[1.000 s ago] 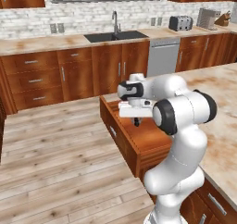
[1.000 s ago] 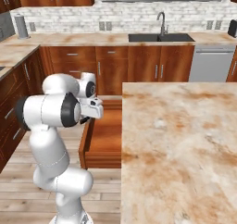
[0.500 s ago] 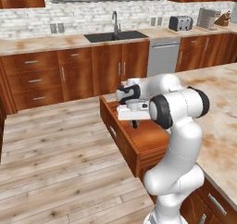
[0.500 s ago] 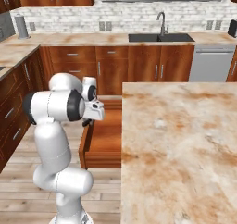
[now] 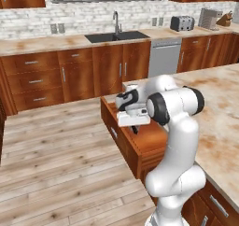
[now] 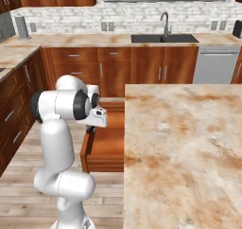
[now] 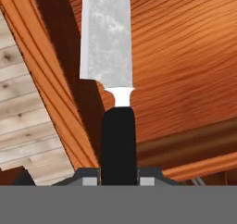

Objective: Pick up the metallic utensils from the counter and place them in the open drawer. Make sure not to pick up any wooden utensils.

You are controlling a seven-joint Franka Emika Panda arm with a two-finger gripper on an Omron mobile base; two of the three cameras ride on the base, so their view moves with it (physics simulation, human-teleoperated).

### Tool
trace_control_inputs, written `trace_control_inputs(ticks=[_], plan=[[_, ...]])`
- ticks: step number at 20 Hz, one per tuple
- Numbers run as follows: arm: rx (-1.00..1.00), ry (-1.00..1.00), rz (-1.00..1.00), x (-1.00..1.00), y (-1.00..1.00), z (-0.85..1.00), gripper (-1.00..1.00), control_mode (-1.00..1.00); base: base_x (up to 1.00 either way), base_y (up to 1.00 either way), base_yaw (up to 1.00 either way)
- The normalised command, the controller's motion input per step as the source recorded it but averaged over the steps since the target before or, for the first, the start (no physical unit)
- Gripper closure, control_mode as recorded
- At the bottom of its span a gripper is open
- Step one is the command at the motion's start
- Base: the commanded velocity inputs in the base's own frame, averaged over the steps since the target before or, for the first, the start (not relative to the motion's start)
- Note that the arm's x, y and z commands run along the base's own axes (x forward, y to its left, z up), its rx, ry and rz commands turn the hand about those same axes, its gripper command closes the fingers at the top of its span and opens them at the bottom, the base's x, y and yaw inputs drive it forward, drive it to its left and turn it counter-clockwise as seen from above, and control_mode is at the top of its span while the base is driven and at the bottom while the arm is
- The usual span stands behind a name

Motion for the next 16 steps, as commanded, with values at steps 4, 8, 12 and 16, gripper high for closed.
trace_control_inputs(ticks=[4,8,12,16], plan=[[0.00,0.00,0.06,0.12,0.00,-0.32,1.00,-1.00,0.00,0.00,0.00],[0.00,0.00,0.08,0.10,-0.02,-0.33,1.00,-1.00,0.00,0.00,0.00],[0.00,0.00,0.11,0.05,-0.02,-0.34,1.00,-1.00,0.00,0.00,0.00],[0.00,0.00,0.11,0.04,-0.02,-0.34,1.00,-1.00,0.00,0.00,0.00]])
